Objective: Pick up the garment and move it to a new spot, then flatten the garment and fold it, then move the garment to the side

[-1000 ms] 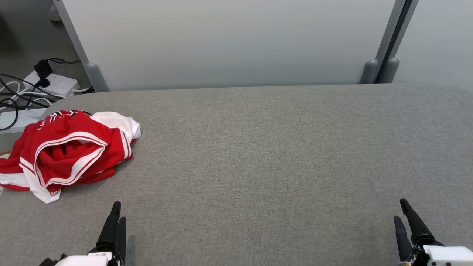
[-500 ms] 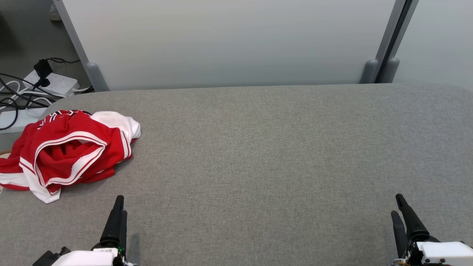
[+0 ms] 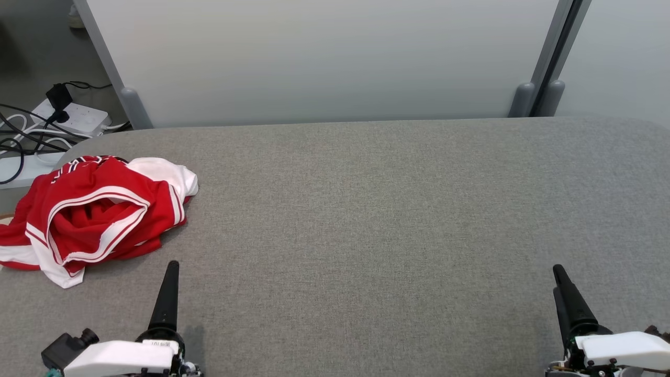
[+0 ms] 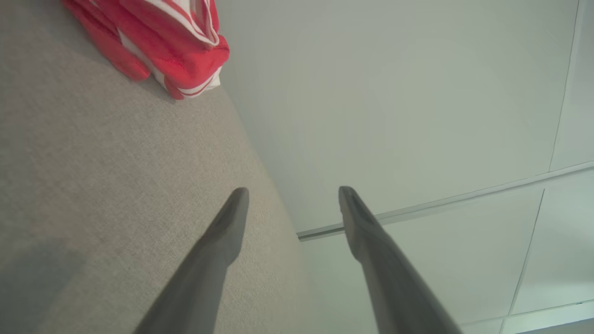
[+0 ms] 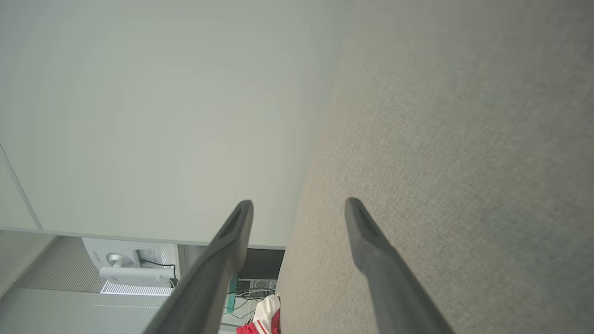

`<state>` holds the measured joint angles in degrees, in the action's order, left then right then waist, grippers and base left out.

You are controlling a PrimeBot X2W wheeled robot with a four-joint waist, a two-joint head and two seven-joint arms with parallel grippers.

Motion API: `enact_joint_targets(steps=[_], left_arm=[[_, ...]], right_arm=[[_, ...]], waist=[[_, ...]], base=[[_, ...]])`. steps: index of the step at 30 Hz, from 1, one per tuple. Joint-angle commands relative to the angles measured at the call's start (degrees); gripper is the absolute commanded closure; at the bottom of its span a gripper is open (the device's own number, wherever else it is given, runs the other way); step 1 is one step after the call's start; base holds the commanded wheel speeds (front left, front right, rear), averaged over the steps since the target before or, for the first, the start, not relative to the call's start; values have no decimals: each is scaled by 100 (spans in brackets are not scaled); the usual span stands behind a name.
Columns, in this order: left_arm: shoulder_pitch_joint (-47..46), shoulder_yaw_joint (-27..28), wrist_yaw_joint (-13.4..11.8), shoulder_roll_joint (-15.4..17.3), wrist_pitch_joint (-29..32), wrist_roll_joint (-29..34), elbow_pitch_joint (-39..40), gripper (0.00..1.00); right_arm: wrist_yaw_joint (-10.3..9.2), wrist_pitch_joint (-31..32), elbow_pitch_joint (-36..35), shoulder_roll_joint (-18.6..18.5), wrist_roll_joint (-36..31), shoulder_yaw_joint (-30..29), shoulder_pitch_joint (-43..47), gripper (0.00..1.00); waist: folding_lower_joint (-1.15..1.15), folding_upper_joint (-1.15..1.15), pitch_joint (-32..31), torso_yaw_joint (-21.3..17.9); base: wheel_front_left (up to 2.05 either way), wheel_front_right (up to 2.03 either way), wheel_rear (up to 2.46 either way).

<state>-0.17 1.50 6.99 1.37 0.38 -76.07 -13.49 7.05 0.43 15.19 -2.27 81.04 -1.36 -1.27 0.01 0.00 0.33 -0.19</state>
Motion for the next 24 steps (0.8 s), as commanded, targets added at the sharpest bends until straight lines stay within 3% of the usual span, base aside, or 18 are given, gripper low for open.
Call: enact_joint_targets(steps=[1, 24], left_arm=[[-307, 42, 15, 85, -52, 201, 211, 0], [-406, -241, -226, 102, -444, 2354, 487, 0]], right_arm=[[25, -81, -232, -94, -163, 62, -282, 0], [30, -466, -660, -222, -2195, 583, -429, 0]], waist=[[-1, 0, 2, -1], [-1, 0, 20, -3]], base=[[0, 0, 0], [0, 0, 0]])
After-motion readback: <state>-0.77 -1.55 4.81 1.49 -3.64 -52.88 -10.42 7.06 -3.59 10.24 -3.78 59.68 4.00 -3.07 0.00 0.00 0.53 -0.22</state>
